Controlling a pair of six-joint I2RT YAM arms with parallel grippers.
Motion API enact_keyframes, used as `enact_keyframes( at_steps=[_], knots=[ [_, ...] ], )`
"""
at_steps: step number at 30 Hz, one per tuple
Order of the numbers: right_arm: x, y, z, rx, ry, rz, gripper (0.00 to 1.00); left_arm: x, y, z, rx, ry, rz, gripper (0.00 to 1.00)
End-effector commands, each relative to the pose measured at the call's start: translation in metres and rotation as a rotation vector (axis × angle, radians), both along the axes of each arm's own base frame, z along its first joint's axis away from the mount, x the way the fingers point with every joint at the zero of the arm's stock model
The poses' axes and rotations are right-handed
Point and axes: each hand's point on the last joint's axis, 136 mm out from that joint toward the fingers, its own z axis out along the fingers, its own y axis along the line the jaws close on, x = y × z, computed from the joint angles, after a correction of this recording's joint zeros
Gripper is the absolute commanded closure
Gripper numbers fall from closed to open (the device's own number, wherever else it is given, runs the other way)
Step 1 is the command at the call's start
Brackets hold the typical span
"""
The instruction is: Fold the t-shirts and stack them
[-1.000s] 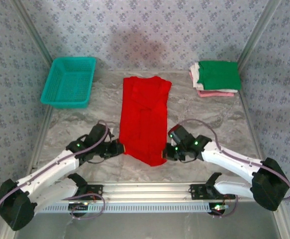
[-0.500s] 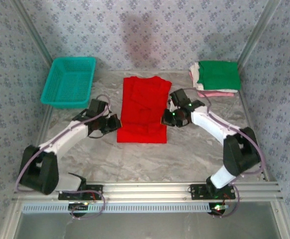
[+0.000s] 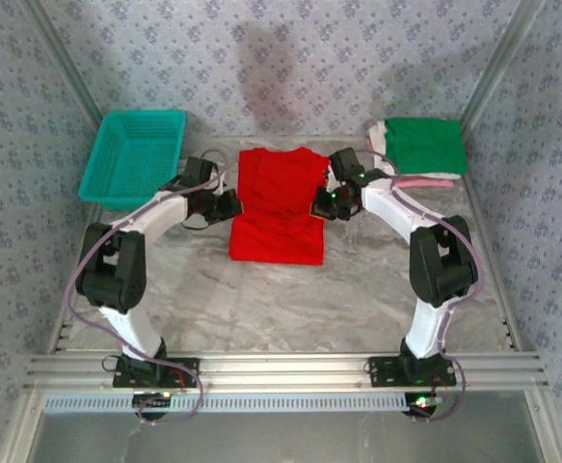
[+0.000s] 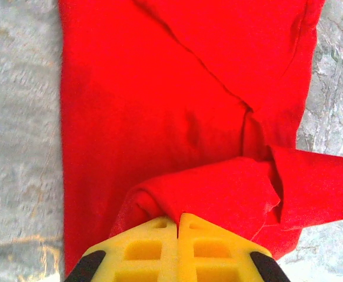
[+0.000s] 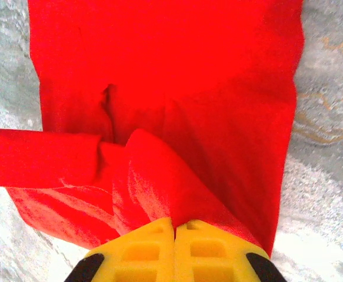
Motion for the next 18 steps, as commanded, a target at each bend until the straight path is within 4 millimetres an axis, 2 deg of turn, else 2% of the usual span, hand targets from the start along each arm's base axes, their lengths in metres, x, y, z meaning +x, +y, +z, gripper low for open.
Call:
enact_keyframes(
  at_steps=[1, 3, 5, 6, 8, 9, 11, 12, 13, 14, 16, 18],
  knots=[
    [0.013, 0.001, 0.004, 0.014, -0.003, 0.016, 1.00, 0.012, -0.005, 0.004, 0.004, -0.012, -0.049, 1.00],
    [0.022, 0.002, 0.000, 0.017, 0.003, 0.014, 1.00, 0.022, -0.003, 0.004, 0.025, -0.016, -0.051, 1.00],
    [0.037, 0.003, -0.001, 0.028, -0.007, 0.011, 0.98, 0.037, 0.007, 0.003, 0.077, -0.032, -0.025, 1.00],
    [0.045, 0.003, 0.000, 0.039, -0.010, 0.005, 0.90, 0.048, 0.013, 0.005, 0.098, -0.045, -0.006, 0.95],
    [0.066, -0.001, 0.001, 0.047, -0.021, -0.027, 0.67, 0.073, 0.021, 0.013, 0.127, -0.081, 0.022, 0.67],
    [0.076, -0.009, 0.003, 0.045, -0.011, -0.053, 0.65, 0.086, 0.024, 0.020, 0.134, -0.097, 0.027, 0.64],
    [0.092, -0.019, 0.013, 0.073, -0.027, -0.092, 0.64, 0.104, 0.025, 0.039, 0.140, -0.124, 0.019, 0.62],
    [0.098, -0.024, 0.021, 0.082, -0.047, -0.103, 0.59, 0.108, 0.026, 0.054, 0.157, -0.144, 0.023, 0.58],
    [0.099, -0.026, 0.034, 0.079, -0.074, -0.095, 0.55, 0.109, 0.027, 0.067, 0.174, -0.172, 0.032, 0.49],
    [0.098, -0.029, 0.046, 0.070, -0.108, -0.087, 0.54, 0.106, 0.027, 0.080, 0.181, -0.199, 0.035, 0.46],
    [0.086, -0.025, 0.075, 0.085, -0.202, -0.060, 0.54, 0.088, 0.028, 0.097, 0.181, -0.249, 0.040, 0.51],
    [0.063, -0.014, 0.084, 0.121, -0.273, -0.011, 0.54, 0.063, 0.024, 0.094, 0.173, -0.295, 0.040, 0.51]
  ],
)
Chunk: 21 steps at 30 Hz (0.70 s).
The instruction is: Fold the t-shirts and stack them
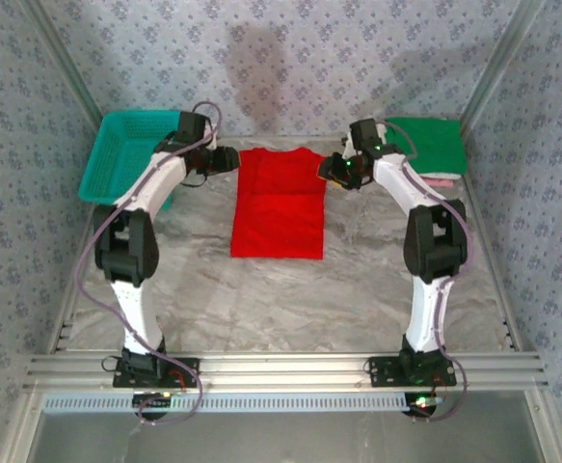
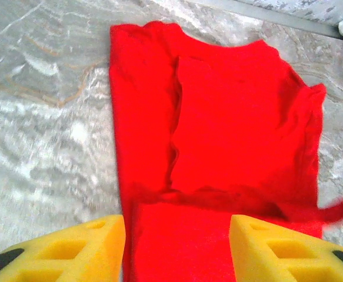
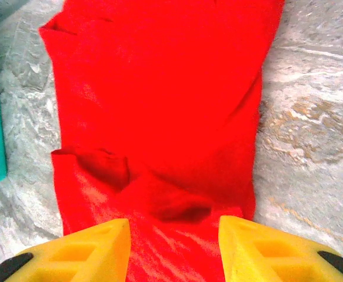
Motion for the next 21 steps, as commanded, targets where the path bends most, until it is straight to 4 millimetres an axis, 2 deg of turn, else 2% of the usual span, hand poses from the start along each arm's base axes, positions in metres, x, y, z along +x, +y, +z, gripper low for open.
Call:
enact_keyframes(
  at_steps=[1, 3, 6, 7, 10, 12, 15, 17, 21],
  knots=[
    [-0.040, 0.026, 0.048, 0.048, -0.170, 0.113, 0.55, -0.050, -0.010, 0.020, 0.008, -0.089, -0.035, 0.51],
    [-0.064, 0.031, 0.028, 0.056, -0.151, 0.132, 0.65, -0.077, -0.023, -0.003, -0.018, -0.081, -0.074, 0.53],
    [-0.085, 0.042, 0.000, 0.086, -0.116, 0.151, 0.84, -0.105, -0.036, -0.043, -0.036, -0.057, -0.091, 0.68],
    [-0.097, 0.045, -0.021, 0.086, -0.080, 0.165, 0.88, -0.109, -0.040, -0.054, -0.058, -0.046, -0.098, 0.68],
    [-0.105, 0.060, -0.043, 0.074, -0.046, 0.182, 0.99, -0.111, -0.056, -0.080, -0.115, 0.009, -0.127, 0.75],
    [-0.106, 0.069, -0.058, 0.064, -0.014, 0.198, 1.00, -0.111, -0.061, -0.095, -0.103, 0.032, -0.132, 0.78],
    [-0.105, 0.073, -0.080, 0.069, 0.035, 0.193, 1.00, -0.114, -0.054, -0.120, -0.065, 0.087, -0.086, 0.81],
    [-0.107, 0.069, -0.093, 0.052, 0.051, 0.171, 1.00, -0.119, -0.047, -0.136, -0.051, 0.122, -0.044, 0.82],
    [-0.111, 0.053, -0.121, 0.025, 0.107, 0.120, 1.00, -0.135, -0.045, -0.161, -0.058, 0.197, -0.013, 0.83]
  ],
)
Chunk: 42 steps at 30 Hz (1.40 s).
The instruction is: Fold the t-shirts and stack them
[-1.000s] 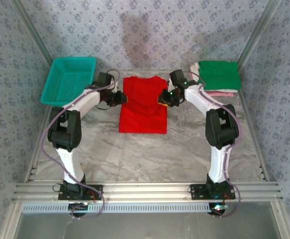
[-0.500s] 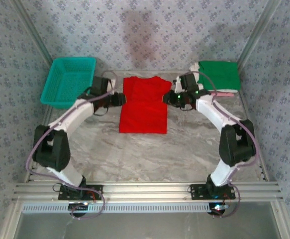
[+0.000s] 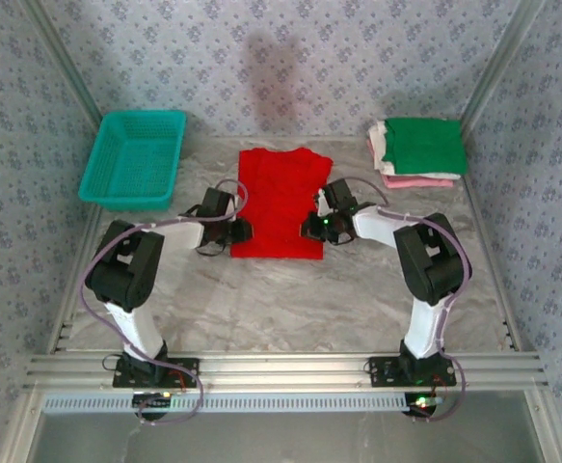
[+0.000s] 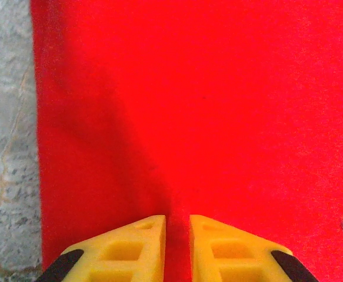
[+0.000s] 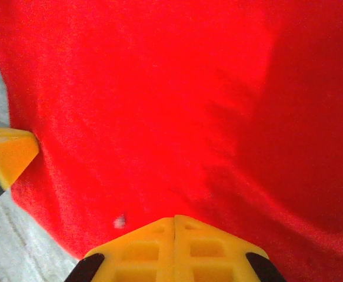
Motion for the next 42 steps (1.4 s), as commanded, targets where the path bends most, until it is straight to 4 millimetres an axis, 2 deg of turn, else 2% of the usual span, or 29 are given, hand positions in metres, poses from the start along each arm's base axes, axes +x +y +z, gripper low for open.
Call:
enact_keyframes(
  at_steps=[1, 3, 5, 9, 12, 15, 17, 19, 21, 24, 28, 34, 38, 42],
  knots=[
    [0.001, -0.017, -0.022, -0.027, 0.041, -0.072, 1.00, -0.009, -0.001, -0.021, -0.003, 0.048, 0.037, 0.84],
    [-0.001, -0.026, -0.032, -0.034, 0.073, -0.094, 1.00, -0.017, -0.001, -0.033, 0.006, 0.079, 0.045, 0.85],
    [-0.003, -0.034, -0.038, -0.038, 0.092, -0.110, 1.00, -0.020, -0.003, -0.035, -0.010, 0.086, 0.052, 0.85],
    [-0.005, -0.044, -0.035, -0.061, 0.090, -0.136, 1.00, -0.012, -0.008, -0.022, -0.020, 0.069, 0.055, 0.84],
    [-0.002, -0.041, -0.017, -0.043, 0.069, -0.130, 1.00, -0.002, -0.015, 0.004, -0.040, 0.039, 0.052, 0.84],
    [-0.001, -0.033, 0.012, -0.048, 0.005, -0.105, 1.00, 0.004, -0.019, 0.038, -0.067, -0.009, 0.048, 0.83],
    [-0.004, -0.027, 0.030, -0.035, -0.036, -0.084, 1.00, 0.000, -0.020, 0.057, -0.072, -0.032, 0.045, 0.83],
    [-0.008, -0.020, 0.040, -0.009, -0.061, -0.062, 1.00, -0.008, -0.023, 0.064, -0.077, -0.044, 0.029, 0.83],
    [-0.014, -0.011, 0.042, 0.022, -0.066, -0.039, 1.00, -0.017, -0.027, 0.062, -0.084, -0.043, 0.003, 0.84],
    [-0.020, -0.004, 0.030, 0.020, -0.044, -0.013, 1.00, -0.029, -0.035, 0.044, -0.091, -0.014, -0.042, 0.86],
    [-0.019, -0.009, 0.003, 0.012, 0.005, -0.039, 1.00, -0.034, -0.034, 0.011, -0.081, 0.048, -0.034, 0.92],
    [-0.025, -0.024, -0.032, -0.029, 0.092, -0.108, 1.00, -0.037, -0.033, -0.017, -0.069, 0.086, -0.013, 0.95],
    [-0.038, -0.032, -0.039, -0.043, 0.120, -0.118, 1.00, -0.044, -0.027, -0.010, -0.089, 0.072, 0.012, 0.95],
    [-0.048, -0.035, -0.033, -0.037, 0.112, -0.118, 1.00, -0.052, -0.015, 0.008, -0.068, 0.036, 0.030, 0.92]
  ],
)
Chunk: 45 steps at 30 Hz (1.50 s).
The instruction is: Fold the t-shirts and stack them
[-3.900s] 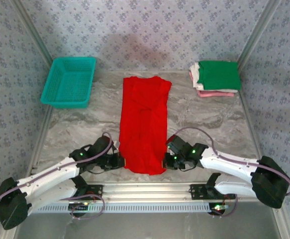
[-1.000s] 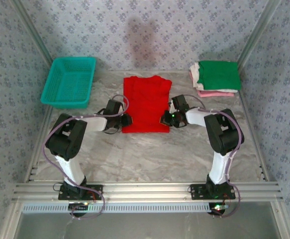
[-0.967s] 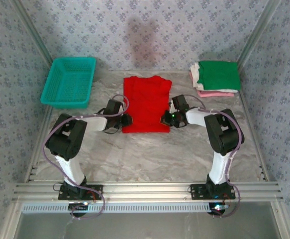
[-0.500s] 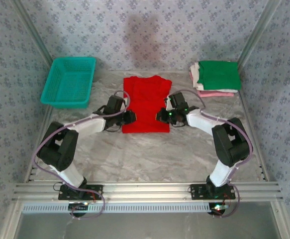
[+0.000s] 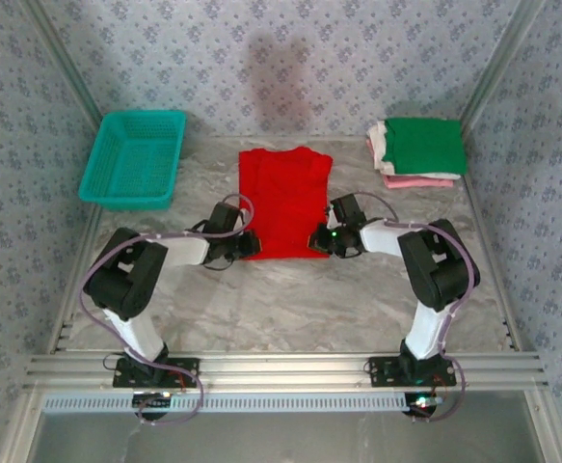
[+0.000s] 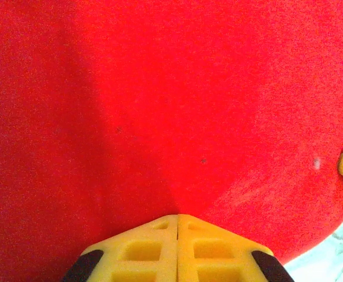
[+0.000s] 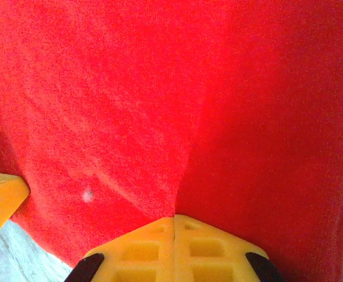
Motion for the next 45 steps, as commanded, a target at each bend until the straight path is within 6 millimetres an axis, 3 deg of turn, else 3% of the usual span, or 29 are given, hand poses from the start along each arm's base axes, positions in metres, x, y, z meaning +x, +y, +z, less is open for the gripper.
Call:
enact_keyframes(
  at_steps=[1, 8, 9, 13, 15, 18, 22, 32, 45],
  knots=[
    [-0.021, -0.012, -0.009, -0.038, 0.062, -0.019, 1.00, -0.010, 0.013, 0.019, 0.020, -0.026, 0.031, 0.91],
    [-0.018, -0.010, 0.040, -0.014, -0.026, 0.001, 1.00, -0.015, 0.040, 0.071, 0.015, -0.115, 0.118, 0.76],
    [-0.019, -0.013, 0.045, -0.012, -0.029, -0.005, 1.00, -0.018, 0.044, 0.072, 0.015, -0.107, 0.125, 0.75],
    [-0.029, -0.034, 0.044, 0.019, 0.005, -0.056, 0.75, -0.030, 0.067, 0.062, -0.034, -0.053, 0.165, 0.66],
    [-0.033, -0.043, 0.038, 0.036, 0.035, -0.077, 0.71, -0.033, 0.073, 0.054, -0.067, -0.038, 0.167, 0.58],
    [-0.040, -0.047, 0.031, 0.068, 0.069, -0.090, 0.61, -0.035, 0.067, 0.047, -0.097, -0.024, 0.127, 0.46],
    [-0.044, -0.046, 0.025, 0.085, 0.093, -0.103, 0.54, -0.039, 0.056, 0.034, -0.108, 0.041, 0.075, 0.45],
    [-0.044, -0.043, 0.016, 0.079, 0.113, -0.112, 0.53, -0.035, 0.032, 0.029, -0.110, 0.054, 0.001, 0.45],
    [-0.042, -0.044, 0.008, 0.063, 0.115, -0.130, 0.54, -0.027, 0.016, 0.017, -0.119, 0.076, -0.019, 0.47]
  ],
)
